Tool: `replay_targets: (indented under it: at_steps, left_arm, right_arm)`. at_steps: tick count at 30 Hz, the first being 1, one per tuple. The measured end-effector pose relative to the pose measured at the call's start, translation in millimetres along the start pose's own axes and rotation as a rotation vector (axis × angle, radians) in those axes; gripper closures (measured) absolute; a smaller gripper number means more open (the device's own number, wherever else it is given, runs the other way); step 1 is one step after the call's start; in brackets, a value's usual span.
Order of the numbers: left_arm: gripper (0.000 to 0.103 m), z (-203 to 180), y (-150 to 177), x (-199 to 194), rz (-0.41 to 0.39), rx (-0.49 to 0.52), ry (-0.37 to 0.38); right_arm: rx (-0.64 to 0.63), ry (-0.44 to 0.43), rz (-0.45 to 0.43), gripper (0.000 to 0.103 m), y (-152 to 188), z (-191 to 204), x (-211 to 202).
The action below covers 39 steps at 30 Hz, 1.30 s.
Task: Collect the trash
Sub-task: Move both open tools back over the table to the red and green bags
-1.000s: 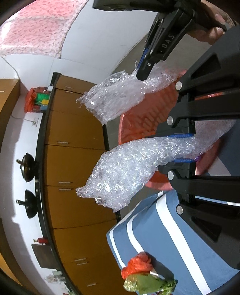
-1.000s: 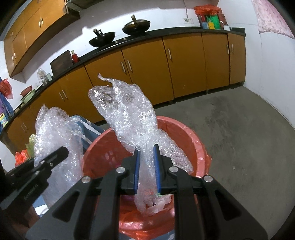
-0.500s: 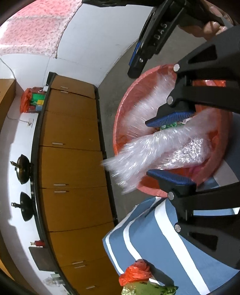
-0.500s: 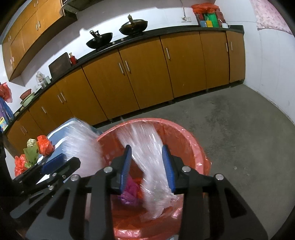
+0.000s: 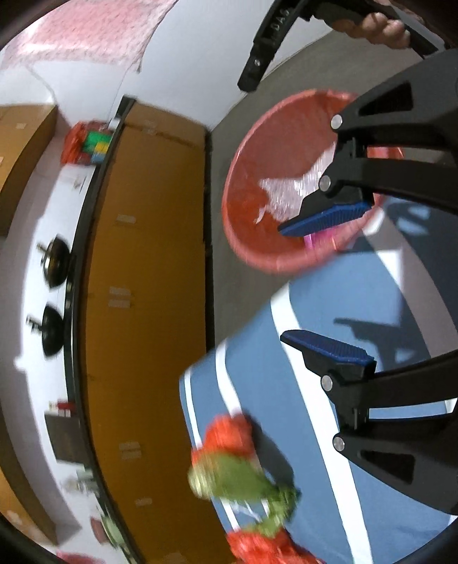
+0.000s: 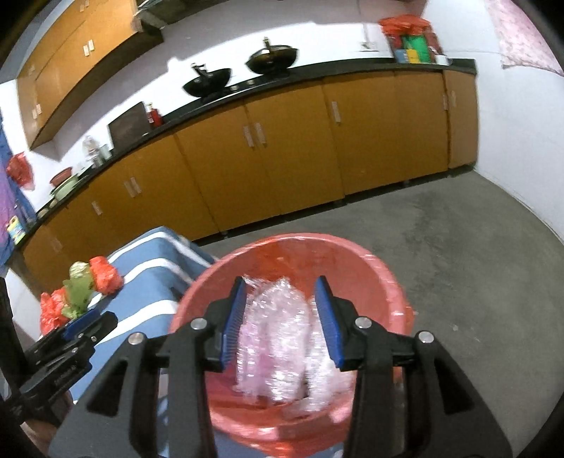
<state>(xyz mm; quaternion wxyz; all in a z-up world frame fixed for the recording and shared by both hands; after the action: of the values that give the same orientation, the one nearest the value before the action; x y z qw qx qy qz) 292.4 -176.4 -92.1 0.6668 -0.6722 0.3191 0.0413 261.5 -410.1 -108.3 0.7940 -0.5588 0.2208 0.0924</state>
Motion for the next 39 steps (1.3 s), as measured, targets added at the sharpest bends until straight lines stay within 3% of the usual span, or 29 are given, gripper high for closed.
replay_targets:
  at_steps: [13, 19, 27, 31, 39]
  left_arm:
    - [0.041, 185.8, 27.7, -86.1, -0.053, -0.103, -0.396]
    - [0.037, 258.0, 38.2, -116.6, -0.079, -0.142, -0.531]
    - [0.037, 318.5, 37.0, -129.0, -0.126, -0.175, -0.583]
    - [0.033, 336.5, 29.2, -124.3, -0.156, -0.161, -0.592]
    - [0.032, 358.0, 23.5, -111.0, -0.166, -0.177, -0.567]
  right_arm:
    - [-0.146, -0.245, 0.073, 0.061, 24.1, 169.1, 16.4]
    - [-0.219, -0.328, 0.116, 0.061, 47.6, 254.6, 27.6]
    - [-0.226, -0.384, 0.185, 0.061, 79.3, 342.4, 59.9]
    - [-0.186, -0.358, 0.212, 0.055, 92.2, 364.2, 85.4]
    - [-0.111, -0.245, 0.274, 0.054, 114.6, 377.7, 134.3]
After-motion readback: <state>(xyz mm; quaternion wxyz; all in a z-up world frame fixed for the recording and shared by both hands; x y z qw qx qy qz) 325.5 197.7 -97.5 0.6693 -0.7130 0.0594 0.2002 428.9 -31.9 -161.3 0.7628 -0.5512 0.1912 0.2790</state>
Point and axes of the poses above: each gripper's, at about its wrist camera, not at the fingertips, and x roughly the way its jaws point, z to its left, y to its underside, the point moved 6 cm from there along x, roughly the way its jaws point, and after that the axes turned 7 degrees about -z, right-handed, at the moved point
